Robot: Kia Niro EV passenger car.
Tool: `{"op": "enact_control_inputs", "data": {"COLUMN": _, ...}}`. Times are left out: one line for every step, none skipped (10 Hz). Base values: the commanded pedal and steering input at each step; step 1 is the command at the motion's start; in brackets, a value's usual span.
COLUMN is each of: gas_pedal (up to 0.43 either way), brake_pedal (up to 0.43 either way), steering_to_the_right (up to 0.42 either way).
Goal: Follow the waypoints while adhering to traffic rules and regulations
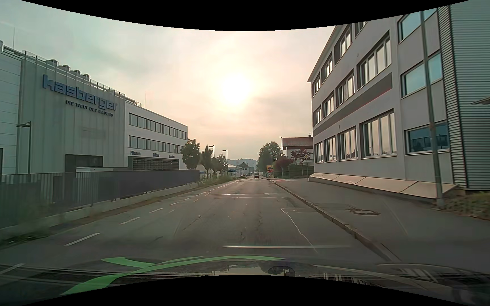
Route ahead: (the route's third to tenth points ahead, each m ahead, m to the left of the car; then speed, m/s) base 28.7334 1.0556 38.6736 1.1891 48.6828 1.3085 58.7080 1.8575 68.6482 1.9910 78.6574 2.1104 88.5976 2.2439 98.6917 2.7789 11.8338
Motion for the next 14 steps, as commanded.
{"op": "enact_control_inputs", "data": {"gas_pedal": 0.138, "brake_pedal": 0.0, "steering_to_the_right": -0.004}}
{"op": "enact_control_inputs", "data": {"gas_pedal": 0.138, "brake_pedal": 0.0, "steering_to_the_right": -0.005}}
{"op": "enact_control_inputs", "data": {"gas_pedal": 0.138, "brake_pedal": 0.0, "steering_to_the_right": -0.005}}
{"op": "enact_control_inputs", "data": {"gas_pedal": 0.138, "brake_pedal": 0.0, "steering_to_the_right": -0.004}}
{"op": "enact_control_inputs", "data": {"gas_pedal": 0.138, "brake_pedal": 0.0, "steering_to_the_right": -0.004}}
{"op": "enact_control_inputs", "data": {"gas_pedal": 0.138, "brake_pedal": 0.0, "steering_to_the_right": -0.003}}
{"op": "enact_control_inputs", "data": {"gas_pedal": 0.138, "brake_pedal": 0.0, "steering_to_the_right": -0.003}}
{"op": "enact_control_inputs", "data": {"gas_pedal": 0.138, "brake_pedal": 0.0, "steering_to_the_right": -0.003}}
{"op": "enact_control_inputs", "data": {"gas_pedal": 0.138, "brake_pedal": 0.0, "steering_to_the_right": -0.003}}
{"op": "enact_control_inputs", "data": {"gas_pedal": 0.138, "brake_pedal": 0.0, "steering_to_the_right": -0.004}}
{"op": "enact_control_inputs", "data": {"gas_pedal": 0.138, "brake_pedal": 0.0, "steering_to_the_right": -0.004}}
{"op": "enact_control_inputs", "data": {"gas_pedal": 0.138, "brake_pedal": 0.0, "steering_to_the_right": -0.005}}
{"op": "enact_control_inputs", "data": {"gas_pedal": 0.138, "brake_pedal": 0.0, "steering_to_the_right": -0.004}}
{"op": "enact_control_inputs", "data": {"gas_pedal": 0.138, "brake_pedal": 0.0, "steering_to_the_right": -0.004}}
